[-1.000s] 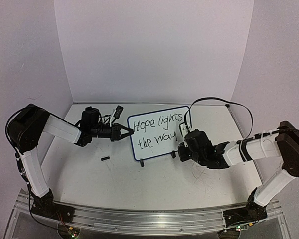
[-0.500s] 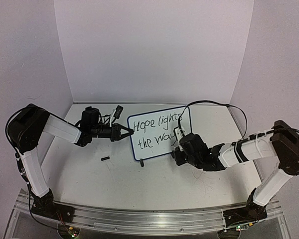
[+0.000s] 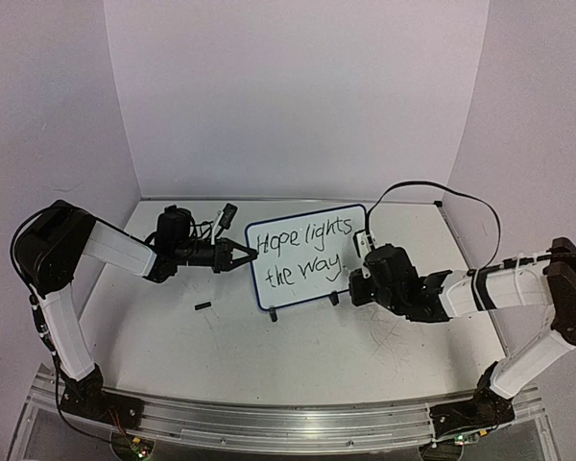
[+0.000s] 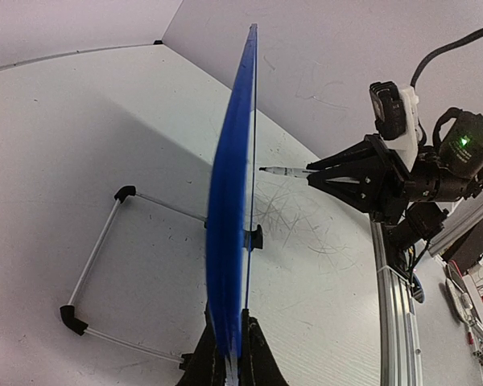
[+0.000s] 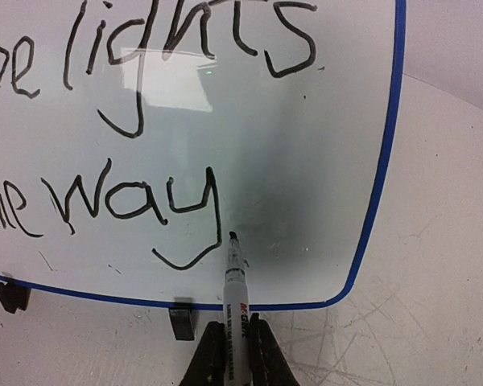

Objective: Write a sentence on the whiteboard
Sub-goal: Write a sentence on the whiteboard, then place the whiteboard at the center of the board, then pick up the pen cap from the center of the board, then insert the whiteboard marker without the cap into the pen cap.

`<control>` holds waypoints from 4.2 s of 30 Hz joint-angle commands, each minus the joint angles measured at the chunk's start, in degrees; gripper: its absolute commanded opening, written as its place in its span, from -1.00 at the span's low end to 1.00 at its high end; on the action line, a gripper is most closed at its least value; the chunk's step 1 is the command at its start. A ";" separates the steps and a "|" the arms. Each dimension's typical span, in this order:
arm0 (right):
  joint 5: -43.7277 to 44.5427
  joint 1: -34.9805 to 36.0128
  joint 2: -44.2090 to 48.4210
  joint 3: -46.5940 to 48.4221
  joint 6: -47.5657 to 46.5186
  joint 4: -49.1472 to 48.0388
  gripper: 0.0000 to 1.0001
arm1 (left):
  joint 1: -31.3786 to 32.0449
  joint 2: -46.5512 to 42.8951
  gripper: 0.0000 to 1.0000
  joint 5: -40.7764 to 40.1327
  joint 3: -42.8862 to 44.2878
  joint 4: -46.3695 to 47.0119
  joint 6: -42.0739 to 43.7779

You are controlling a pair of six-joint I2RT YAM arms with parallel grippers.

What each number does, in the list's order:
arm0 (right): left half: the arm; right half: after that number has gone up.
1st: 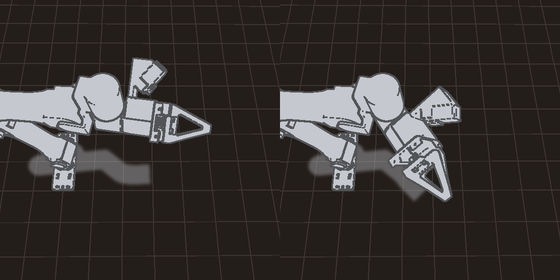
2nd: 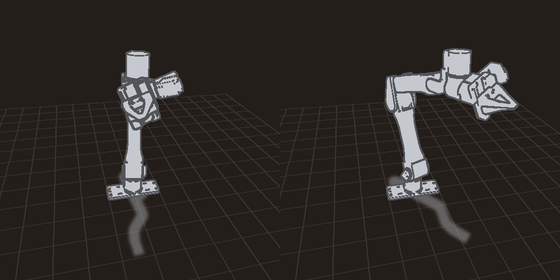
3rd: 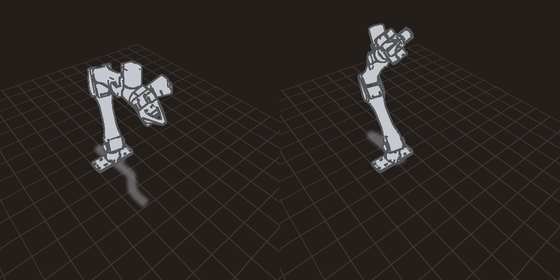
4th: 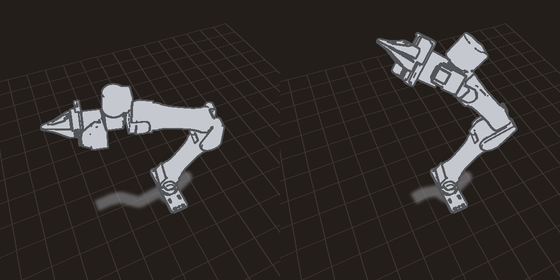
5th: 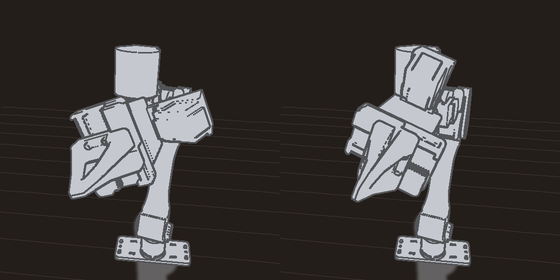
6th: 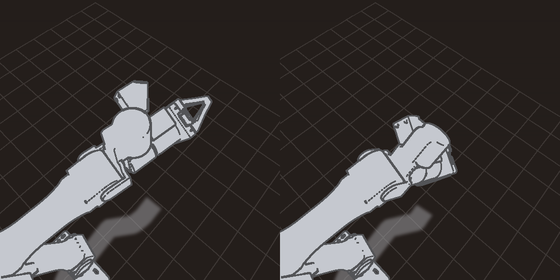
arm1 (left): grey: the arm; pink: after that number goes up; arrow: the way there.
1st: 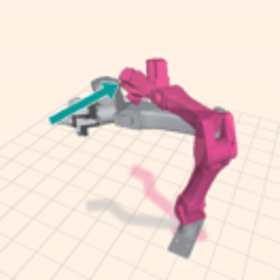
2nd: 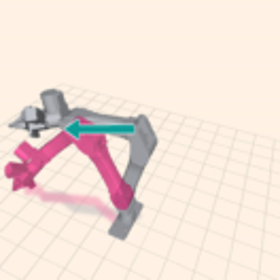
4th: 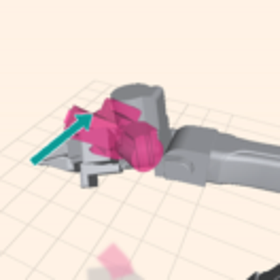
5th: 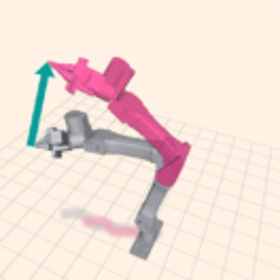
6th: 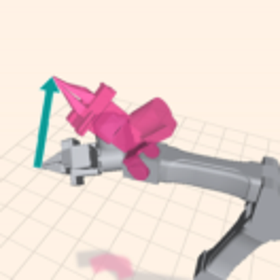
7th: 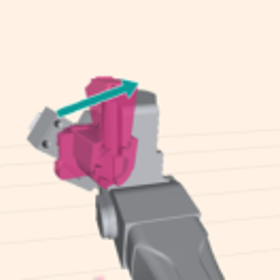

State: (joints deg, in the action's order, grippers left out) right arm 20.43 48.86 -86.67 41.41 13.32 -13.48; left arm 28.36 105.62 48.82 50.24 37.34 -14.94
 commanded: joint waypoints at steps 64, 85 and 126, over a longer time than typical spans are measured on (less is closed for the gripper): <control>-15.33 -1.42 23.00 -2.83 -11.14 0.66 -1.00 | 5.02 -7.55 0.14 -44.92 9.95 -67.33 10.09; -15.33 -1.46 23.47 -4.16 -10.41 -0.30 -1.00 | 7.15 -1.41 -0.37 -48.26 12.14 -71.14 8.88; -47.68 3.94 2.93 33.78 6.38 28.70 -1.00 | 37.21 -38.64 -1.00 -69.61 -12.04 -17.92 51.31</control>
State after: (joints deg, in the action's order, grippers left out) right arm -23.92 51.83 -81.85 70.35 15.54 10.75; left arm 63.38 65.01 -11.97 38.54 9.02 23.31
